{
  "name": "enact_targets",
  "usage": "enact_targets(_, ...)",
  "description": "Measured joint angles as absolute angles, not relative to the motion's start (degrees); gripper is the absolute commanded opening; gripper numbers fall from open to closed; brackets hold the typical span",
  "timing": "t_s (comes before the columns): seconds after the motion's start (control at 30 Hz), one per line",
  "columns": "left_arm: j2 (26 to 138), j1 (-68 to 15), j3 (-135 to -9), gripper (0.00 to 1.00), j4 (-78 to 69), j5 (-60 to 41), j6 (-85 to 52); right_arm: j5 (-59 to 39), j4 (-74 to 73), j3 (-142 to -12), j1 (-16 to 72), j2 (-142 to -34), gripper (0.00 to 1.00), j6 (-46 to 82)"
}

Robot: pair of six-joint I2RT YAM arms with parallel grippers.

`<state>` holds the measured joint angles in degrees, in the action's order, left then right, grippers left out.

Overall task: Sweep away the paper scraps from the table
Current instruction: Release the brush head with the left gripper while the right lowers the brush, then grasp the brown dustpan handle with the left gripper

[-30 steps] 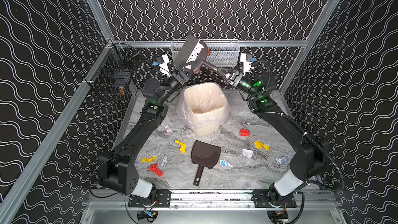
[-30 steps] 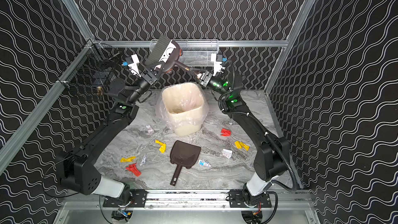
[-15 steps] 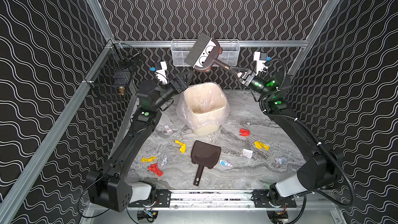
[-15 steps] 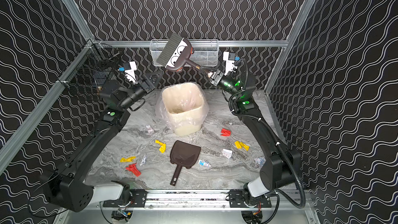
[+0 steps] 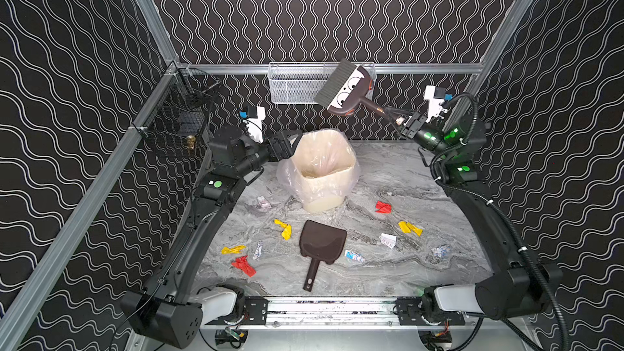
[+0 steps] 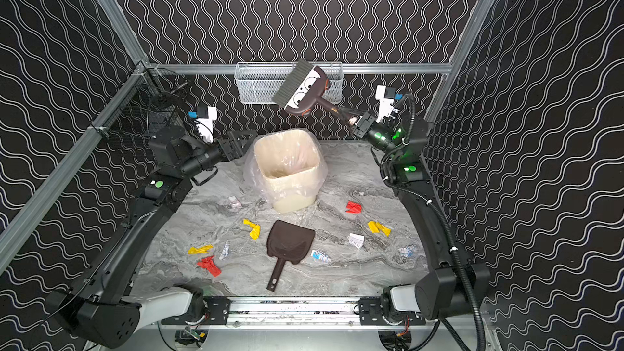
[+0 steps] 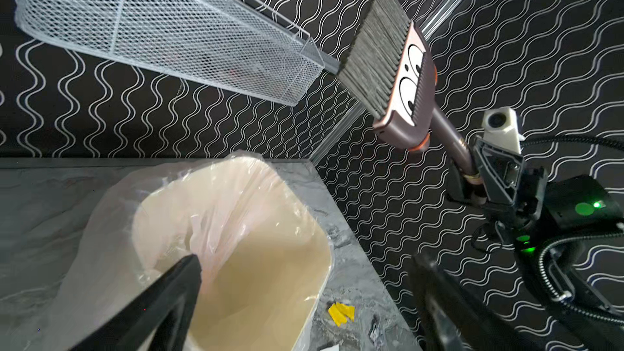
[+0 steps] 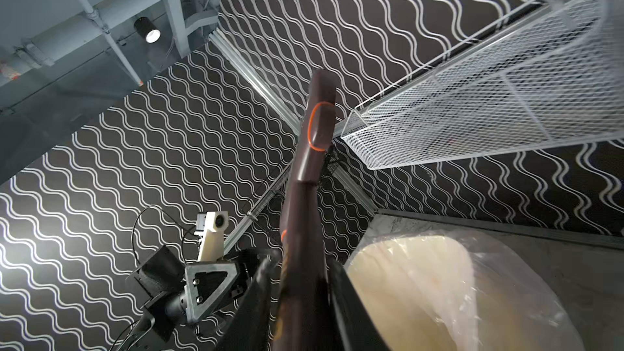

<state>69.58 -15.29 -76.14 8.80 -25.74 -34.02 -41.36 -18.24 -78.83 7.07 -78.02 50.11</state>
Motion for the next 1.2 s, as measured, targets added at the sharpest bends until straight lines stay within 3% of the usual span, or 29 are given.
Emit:
enact_targets(0.3,67.3,-16.2,-75.5,0.99,22.2,-26.1,-27.4,-41.7,2.7,-81.6,-5.5,-73.1,0.0,42.1)
enact_targets(0.63,66.6,-23.2,-71.2,0.99,36.1,-25.6,-23.6,-40.5,29.9,-89.1,-14.4,-70.6,0.0,31.9)
enact_targets(1.2,63.9,-36.2,-62.1,0.99,51.1,-19.5,-25.5,-33.7,58.2,-94.0,-16.7,-70.7,0.0,23.9)
